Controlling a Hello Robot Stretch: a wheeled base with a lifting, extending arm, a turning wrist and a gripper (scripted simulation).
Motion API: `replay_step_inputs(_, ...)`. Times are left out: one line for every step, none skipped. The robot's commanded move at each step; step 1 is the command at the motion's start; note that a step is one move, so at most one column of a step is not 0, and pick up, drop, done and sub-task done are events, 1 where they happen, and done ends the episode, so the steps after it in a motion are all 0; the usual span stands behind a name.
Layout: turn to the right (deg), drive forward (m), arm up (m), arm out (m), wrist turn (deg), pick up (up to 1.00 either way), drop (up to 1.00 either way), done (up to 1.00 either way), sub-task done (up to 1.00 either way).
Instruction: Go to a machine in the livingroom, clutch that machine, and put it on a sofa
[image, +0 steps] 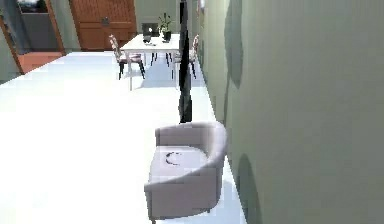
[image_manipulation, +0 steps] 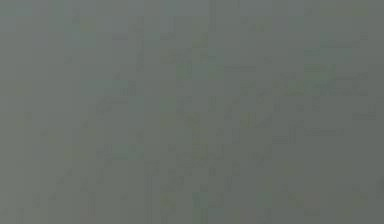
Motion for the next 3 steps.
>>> replay_step_inputs(-39.0,0.00,0.00,0.00,0.0,0.00,0.00,0.00,0.00)
replay_step_inputs(0.0,0.95,0.00,0.00,0.0,0.00,0.00,0.00,0.00)
replay_step_inputs(-45.0,0.00,0.00,0.00,0.0,0.00,0.00,0.00,0.00)
